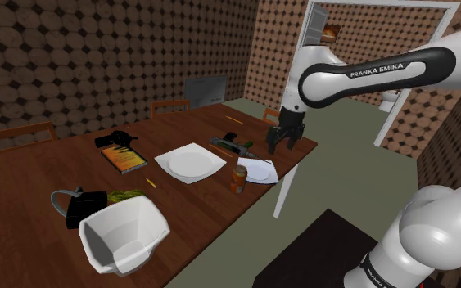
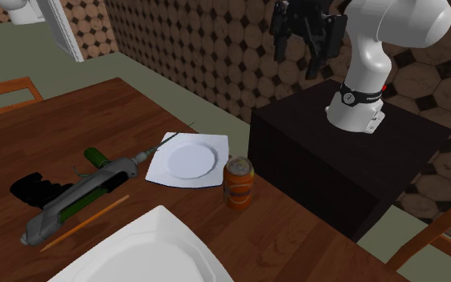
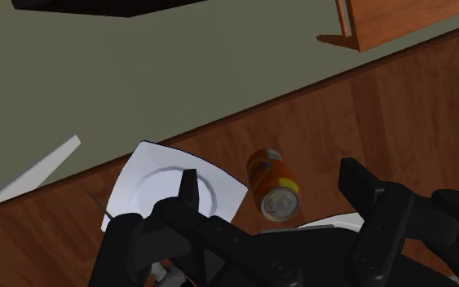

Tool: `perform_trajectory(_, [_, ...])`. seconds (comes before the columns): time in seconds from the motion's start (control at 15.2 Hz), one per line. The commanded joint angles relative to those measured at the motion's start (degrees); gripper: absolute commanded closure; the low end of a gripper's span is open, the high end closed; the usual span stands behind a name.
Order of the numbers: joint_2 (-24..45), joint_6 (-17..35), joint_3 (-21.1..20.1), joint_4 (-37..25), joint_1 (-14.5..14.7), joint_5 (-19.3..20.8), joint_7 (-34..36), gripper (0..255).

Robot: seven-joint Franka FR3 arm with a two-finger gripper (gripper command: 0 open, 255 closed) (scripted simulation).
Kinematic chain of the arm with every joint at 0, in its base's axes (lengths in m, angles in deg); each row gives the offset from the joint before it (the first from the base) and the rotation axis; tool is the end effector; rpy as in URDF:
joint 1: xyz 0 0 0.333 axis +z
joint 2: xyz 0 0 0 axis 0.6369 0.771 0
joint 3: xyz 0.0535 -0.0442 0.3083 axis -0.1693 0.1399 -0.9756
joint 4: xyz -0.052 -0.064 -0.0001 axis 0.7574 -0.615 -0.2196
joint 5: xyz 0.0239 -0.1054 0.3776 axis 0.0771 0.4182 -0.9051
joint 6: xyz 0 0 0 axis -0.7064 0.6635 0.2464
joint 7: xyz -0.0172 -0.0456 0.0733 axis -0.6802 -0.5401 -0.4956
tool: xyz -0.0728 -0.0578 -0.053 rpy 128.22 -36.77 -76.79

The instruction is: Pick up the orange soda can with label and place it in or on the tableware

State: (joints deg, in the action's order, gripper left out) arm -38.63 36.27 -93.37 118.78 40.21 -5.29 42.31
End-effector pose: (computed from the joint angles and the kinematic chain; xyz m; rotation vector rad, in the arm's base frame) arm 0.4094 0.0342 0.4636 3.1229 -0.2360 0.0512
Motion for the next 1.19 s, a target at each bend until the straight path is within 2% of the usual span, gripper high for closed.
perform_trajectory(0.0, [4.9,3.4,-0.3,-1.5,0.0,-0.3,0.7,0])
perform_trajectory(0.46, [20.4,13.6,-0.6,-6.6,-0.2,-1.0,2.1,0])
perform_trajectory(0.86, [34.1,19.8,-0.6,-13.9,-0.1,-1.6,3.1,0])
perform_trajectory(1.12, [37.5,22.6,-0.6,-14.6,0.0,-1.6,3.3,0])
